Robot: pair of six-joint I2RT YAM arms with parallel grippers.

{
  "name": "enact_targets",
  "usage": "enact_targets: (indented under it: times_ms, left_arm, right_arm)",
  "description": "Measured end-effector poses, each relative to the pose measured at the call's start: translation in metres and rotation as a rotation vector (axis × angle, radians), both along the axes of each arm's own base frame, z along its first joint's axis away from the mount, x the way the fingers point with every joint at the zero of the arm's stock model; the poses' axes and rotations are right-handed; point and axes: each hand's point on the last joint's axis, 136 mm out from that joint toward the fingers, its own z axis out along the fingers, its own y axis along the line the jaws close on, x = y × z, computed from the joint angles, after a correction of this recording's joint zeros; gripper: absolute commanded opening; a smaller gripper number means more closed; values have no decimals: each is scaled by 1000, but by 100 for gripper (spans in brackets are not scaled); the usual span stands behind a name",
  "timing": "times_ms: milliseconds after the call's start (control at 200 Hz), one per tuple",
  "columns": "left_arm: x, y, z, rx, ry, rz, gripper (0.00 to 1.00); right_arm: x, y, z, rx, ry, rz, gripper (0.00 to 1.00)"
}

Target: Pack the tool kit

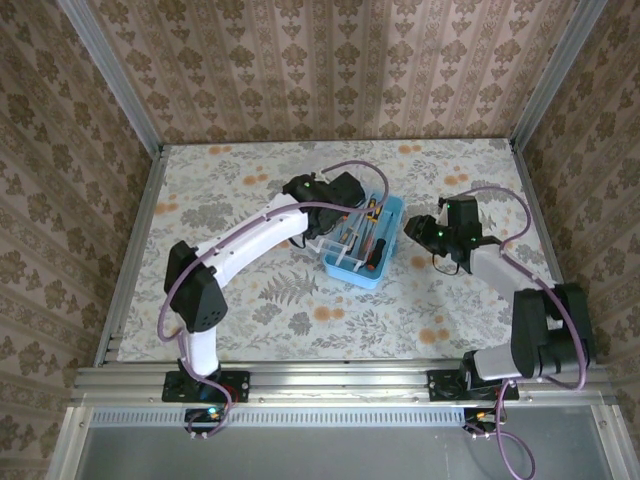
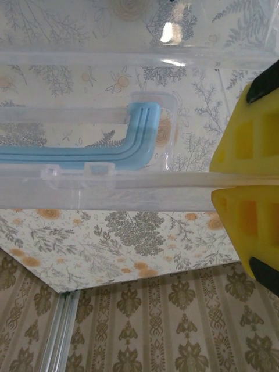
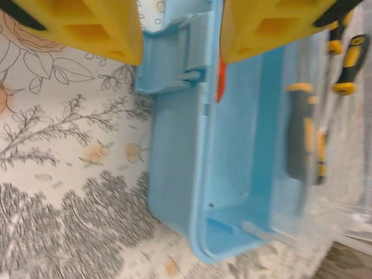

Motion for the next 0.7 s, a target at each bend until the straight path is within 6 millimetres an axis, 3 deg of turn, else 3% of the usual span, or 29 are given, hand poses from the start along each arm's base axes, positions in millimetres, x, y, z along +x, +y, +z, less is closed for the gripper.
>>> enact_targets:
  times_ms: [135,240,525,700]
  left_arm:
    - [0,-6,3,33,-16,-10,0]
    - [-2,-11,0,56,-15,-19,0]
    - [-2,-31,11,128,-60,-48,0]
    - [-13,-61,16,185,-94,-100,0]
  right_arm:
    - [-11,4,-45,-9,123,10,35]
    - [-16,11,-63,-9,170,25,35]
    - [-12,28,-66,7,156,53,35]
    - [-11,30,-68,15,161,48,35]
